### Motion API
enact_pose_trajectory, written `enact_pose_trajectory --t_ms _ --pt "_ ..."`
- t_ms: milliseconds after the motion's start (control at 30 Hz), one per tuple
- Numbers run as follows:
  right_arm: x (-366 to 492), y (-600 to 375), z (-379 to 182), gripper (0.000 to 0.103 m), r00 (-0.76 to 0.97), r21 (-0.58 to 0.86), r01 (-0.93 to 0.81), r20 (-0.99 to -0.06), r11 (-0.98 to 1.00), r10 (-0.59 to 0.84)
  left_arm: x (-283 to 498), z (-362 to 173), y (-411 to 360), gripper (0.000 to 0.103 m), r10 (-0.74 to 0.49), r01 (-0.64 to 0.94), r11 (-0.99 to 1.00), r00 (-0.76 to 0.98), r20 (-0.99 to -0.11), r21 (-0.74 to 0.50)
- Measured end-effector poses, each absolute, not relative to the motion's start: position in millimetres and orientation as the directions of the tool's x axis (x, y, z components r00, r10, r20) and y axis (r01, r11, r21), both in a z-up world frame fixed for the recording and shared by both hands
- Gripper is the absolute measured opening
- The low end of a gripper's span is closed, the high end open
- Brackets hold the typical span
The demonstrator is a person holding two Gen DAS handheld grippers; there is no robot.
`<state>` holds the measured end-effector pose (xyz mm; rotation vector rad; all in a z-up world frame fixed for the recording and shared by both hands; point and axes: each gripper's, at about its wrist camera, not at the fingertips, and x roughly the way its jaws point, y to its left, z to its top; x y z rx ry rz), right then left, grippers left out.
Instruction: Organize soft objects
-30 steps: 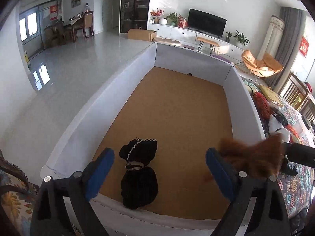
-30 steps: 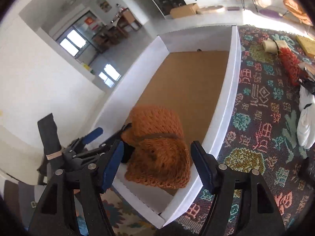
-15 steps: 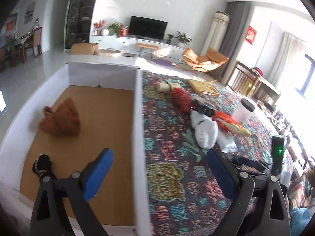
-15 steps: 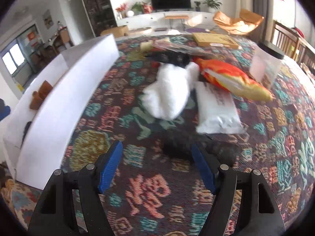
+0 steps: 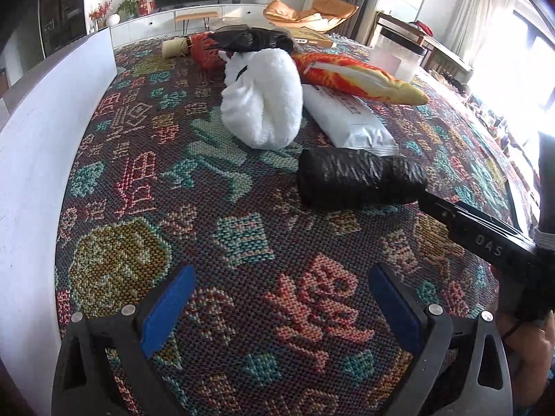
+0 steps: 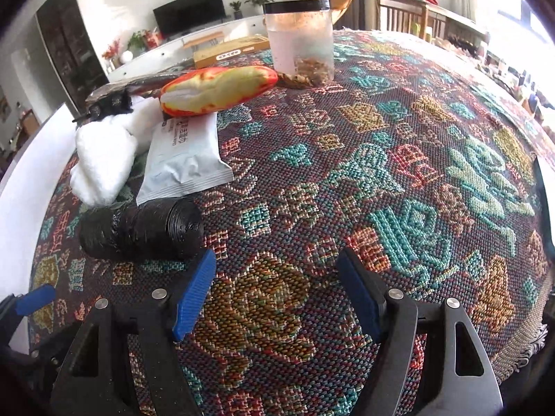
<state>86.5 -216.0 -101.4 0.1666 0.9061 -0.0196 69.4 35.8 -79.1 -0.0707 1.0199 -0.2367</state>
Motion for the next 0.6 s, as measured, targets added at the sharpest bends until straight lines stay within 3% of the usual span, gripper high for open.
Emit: enact_pose_trajectory --t_ms 267,400,500,600 --pt "91.2 -192.7 -110.0 0.08 0.606 0.013 0.07 -0.795 0.997 -0.033 112.1 -89.5 67.2 0.1 -0.158 0.037 0.986 0.544 -0.824 -0.165" --pt "90.5 -195.0 -109.3 0.08 0.609 0.028 0.072 -0.793 0.997 -0.021 124.4 -94.1 66.2 0.103 -0.119 0.044 0.992 0.56 -0.82 -0.115" --pt "90.5 -196.7 -109.6 0.081 0.608 0.016 0.071 -0.793 0.997 -0.031 123.3 -100.0 52.6 0.103 -0.047 0.079 0.997 0.578 -0.815 -0.002" --pt "89.6 -194.2 -110.5 0.082 0.609 0.019 0.071 -0.793 0.997 -0.028 124.0 -99.8 52.9 0.103 -0.063 0.078 0.997 0.58 -0.812 -0.022"
